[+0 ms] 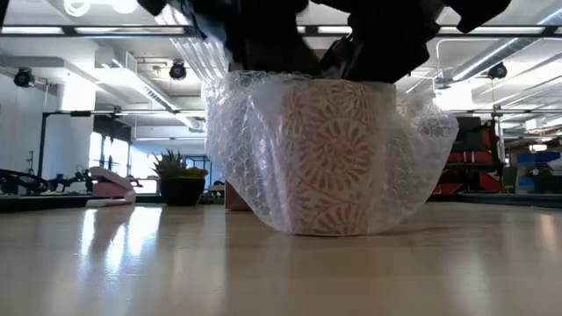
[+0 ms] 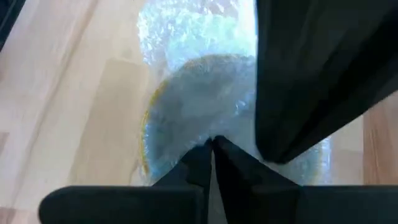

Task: Wrap mug
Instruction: Wrap the orange patterned mug using the bubble wrap

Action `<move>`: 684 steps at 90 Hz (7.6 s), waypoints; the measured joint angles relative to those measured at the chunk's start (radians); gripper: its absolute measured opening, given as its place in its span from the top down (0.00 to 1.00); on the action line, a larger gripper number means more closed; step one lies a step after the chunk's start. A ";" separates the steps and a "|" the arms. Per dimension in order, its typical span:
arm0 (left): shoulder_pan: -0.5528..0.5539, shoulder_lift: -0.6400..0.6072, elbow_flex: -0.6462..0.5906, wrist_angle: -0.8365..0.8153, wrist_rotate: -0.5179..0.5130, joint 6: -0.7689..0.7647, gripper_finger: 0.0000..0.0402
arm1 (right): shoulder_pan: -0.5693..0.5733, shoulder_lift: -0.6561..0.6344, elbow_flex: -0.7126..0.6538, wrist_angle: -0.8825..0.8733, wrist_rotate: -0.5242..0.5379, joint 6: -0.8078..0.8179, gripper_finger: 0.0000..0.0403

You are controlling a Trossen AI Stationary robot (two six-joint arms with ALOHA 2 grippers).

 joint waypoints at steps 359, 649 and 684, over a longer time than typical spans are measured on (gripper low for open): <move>0.023 0.099 -0.021 0.041 0.024 -0.029 1.00 | -0.014 -0.041 0.181 -0.313 0.104 0.041 0.98; -0.118 -0.078 -0.020 -0.273 -0.152 -0.045 1.00 | -0.020 0.082 0.154 -0.161 0.061 0.012 0.98; -0.090 0.011 -0.020 -0.113 -0.165 -0.050 1.00 | -0.018 0.092 0.161 -0.159 0.060 0.001 0.98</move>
